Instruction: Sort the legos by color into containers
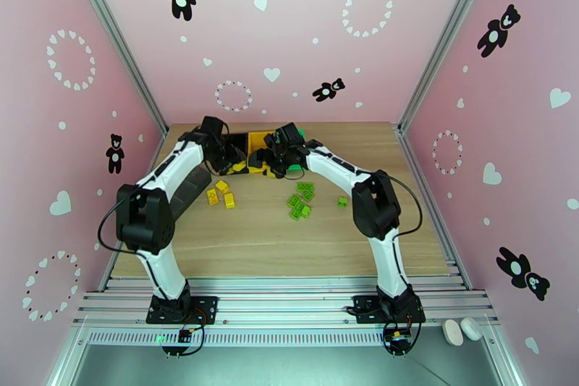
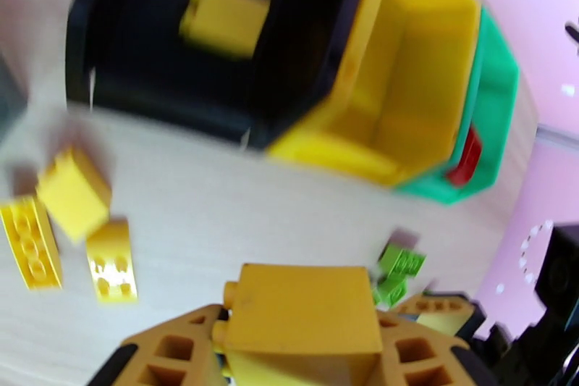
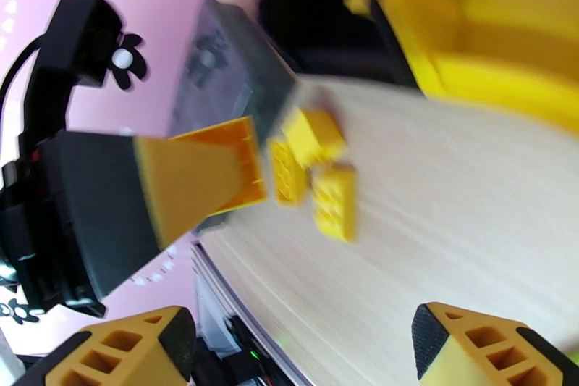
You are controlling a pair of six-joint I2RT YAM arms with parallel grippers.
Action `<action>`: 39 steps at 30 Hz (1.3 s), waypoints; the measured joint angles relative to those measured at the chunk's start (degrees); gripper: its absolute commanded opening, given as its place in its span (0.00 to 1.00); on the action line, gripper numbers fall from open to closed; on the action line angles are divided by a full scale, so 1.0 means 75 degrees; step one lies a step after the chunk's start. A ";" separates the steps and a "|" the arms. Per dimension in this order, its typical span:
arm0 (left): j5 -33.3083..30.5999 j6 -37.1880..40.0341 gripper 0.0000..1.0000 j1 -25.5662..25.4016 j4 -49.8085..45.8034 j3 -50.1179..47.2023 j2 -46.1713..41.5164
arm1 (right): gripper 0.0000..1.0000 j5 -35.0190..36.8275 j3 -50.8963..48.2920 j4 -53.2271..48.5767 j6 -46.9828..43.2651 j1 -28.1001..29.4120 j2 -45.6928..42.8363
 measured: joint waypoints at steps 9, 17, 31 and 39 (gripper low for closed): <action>-0.0466 0.0466 0.52 0.0306 -0.1151 0.3628 0.2384 | 0.84 -0.0108 0.0831 -0.0318 0.0073 -0.0286 0.0385; -0.0574 0.0679 0.78 0.0303 -0.1760 0.4919 0.3159 | 0.85 0.0105 0.0787 -0.1116 -0.0434 -0.0405 0.0344; -0.1445 0.0918 0.80 -0.0128 -0.1332 0.0679 -0.0347 | 0.83 0.1040 -0.1017 -0.1778 -0.1221 -0.0189 -0.1026; -0.2020 0.0790 0.79 -0.0440 -0.0950 -0.1967 -0.1705 | 0.80 0.1871 -0.1568 -0.2273 -0.1545 0.0475 -0.1399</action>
